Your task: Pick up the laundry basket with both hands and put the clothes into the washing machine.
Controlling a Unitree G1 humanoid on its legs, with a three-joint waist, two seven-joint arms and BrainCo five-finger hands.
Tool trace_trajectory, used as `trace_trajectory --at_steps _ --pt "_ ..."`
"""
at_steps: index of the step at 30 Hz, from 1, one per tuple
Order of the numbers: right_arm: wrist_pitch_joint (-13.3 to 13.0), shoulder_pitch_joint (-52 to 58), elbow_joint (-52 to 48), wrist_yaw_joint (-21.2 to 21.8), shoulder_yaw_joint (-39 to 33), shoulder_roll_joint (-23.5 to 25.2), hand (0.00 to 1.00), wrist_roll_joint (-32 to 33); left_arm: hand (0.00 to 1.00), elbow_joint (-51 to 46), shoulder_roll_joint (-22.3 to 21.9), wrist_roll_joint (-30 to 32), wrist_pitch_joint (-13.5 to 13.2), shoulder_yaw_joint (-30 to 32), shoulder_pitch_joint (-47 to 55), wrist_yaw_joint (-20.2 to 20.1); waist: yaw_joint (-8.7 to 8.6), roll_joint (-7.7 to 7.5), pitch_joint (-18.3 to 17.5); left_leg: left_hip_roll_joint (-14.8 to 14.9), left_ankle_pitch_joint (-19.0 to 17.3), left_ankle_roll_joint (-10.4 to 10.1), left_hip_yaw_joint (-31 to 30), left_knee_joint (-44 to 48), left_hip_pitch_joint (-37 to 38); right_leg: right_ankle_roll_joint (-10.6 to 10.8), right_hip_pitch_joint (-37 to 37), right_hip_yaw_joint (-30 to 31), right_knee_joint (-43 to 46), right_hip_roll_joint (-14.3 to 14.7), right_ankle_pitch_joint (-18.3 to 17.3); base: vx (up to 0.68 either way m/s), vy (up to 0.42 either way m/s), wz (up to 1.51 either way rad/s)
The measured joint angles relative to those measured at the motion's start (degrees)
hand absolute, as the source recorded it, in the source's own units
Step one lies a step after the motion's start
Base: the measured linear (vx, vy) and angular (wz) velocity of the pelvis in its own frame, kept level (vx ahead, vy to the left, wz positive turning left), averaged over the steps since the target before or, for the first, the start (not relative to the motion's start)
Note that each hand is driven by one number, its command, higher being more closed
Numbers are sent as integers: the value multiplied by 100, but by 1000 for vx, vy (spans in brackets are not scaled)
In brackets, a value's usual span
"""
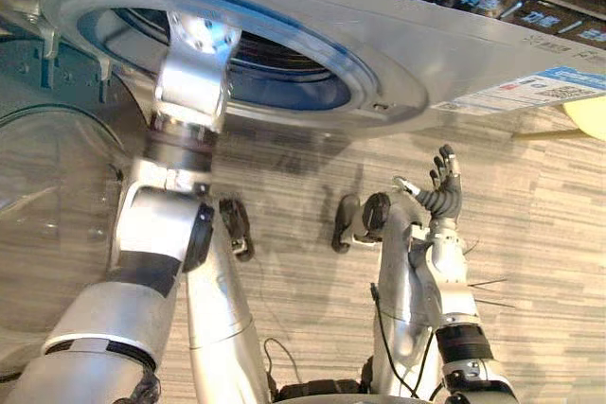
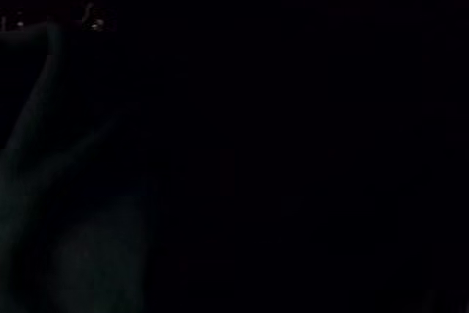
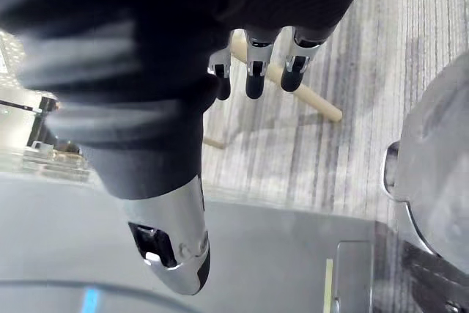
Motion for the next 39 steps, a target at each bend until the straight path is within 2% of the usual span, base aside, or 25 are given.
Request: trace_trajectory --at_steps 1,3,4,6,7,12,19,21,23,27,29,30,31,35,37,39 --pt "-4 1 1 12 -1 0 0 12 0 41 9 75 31 -3 0 -14 -1 -6 -1 5 0 0 0 0 -7 -3 -7 -1 -1 2 2 18 -28 -6" --pt "-59 2 24 115 -24 4 0 98 0 595 35 843 322 -24 0 -292 5 -18 0 35 0 -2 -10 0 -21 -33 -18 -22 -13 20 22 39 -36 -5" --pt "-62 2 25 139 -25 4 0 98 0 753 29 1016 397 -32 1 -380 5 -18 0 37 0 -2 -11 0 -21 -34 -17 -24 -13 22 22 45 -36 -2" --pt "-70 1 35 288 -36 4 0 139 0 1310 -53 1707 674 -33 2 -930 5 -36 8 42 1 -2 -12 0 -22 -35 -14 -28 -12 26 23 18 -14 0" --pt "-71 1 39 297 -36 5 0 143 0 1353 -66 1751 685 -30 3 -980 5 -39 7 42 1 -2 -13 0 -22 -35 -14 -28 -12 26 23 0 0 0" --pt "-33 3 130 521 -37 2 0 320 0 1542 -247 2494 810 22 358 -1806 11 -95 2 43 1 -3 -22 1 19 -34 38 -34 -17 26 23 5 -6 0" --pt "92 2 138 529 -3 -13 0 320 0 1502 -237 2646 877 58 981 -2090 42 -97 0 48 5 -9 6 -33 110 -34 104 -19 -36 26 27 14 -21 0" --pt "140 3 141 546 40 -3 0 316 0 1236 -206 2638 884 64 1184 -2090 47 -97 0 48 13 -21 19 -87 166 -35 155 -20 -80 26 28 24 -42 1" --pt "146 7 141 619 37 -3 0 310 0 801 -174 2635 863 63 1400 -2085 141 -97 0 48 63 -92 55 -234 227 -53 182 -27 -202 34 68 26 -50 0" --pt "169 9 137 622 38 35 0 278 0 286 -127 2393 839 277 1839 -2030 184 -97 0 67 84 -129 42 -378 385 -59 339 -74 -319 79 71 34 -50 0" --pt "180 48 136 612 36 121 0 181 0 -185 -182 2089 789 489 2345 -1803 187 -96 -1 90 90 -141 34 -494 558 -60 536 -126 -441 102 71 60 -63 -2" --pt "185 121 135 596 36 167 0 99 0 -494 -403 1790 722 574 2793 -1599 216 -92 -3 106 93 -147 45 -611 771 -60 741 -154 -552 116 70 51 -45 1" --pt "187 138 136 596 37 172 0 80 0 -549 -456 1738 713 594 2886 -1567 223 -93 -3 108 93 -148 46 -642 818 -60 790 -157 -580 118 70 56 -50 1" --pt "267 535 163 495 30 213 0 -25 0 -1109 -1363 882 414 739 4630 -1221 363 -88 -15 128 138 -229 183 -1329 1982 -51 1892 -214 -1203 171 65 75 -61 3" --pt "361 846 385 494 28 214 0 -109 0 -1122 -1675 416 258 690 5536 -1209 388 -67 -417 128 171 -282 261 -1804 2436 -26 2360 -325 -1644 196 56 97 -68 11" --pt "500 1245 746 498 13 189 0 -329 0 -1122 -1915 -170 34 608 6537 -1321 497 -58 -609 72 347 -334 454 -2621 3535 7 3367 -380 -2323 197 127 179 -81 14"
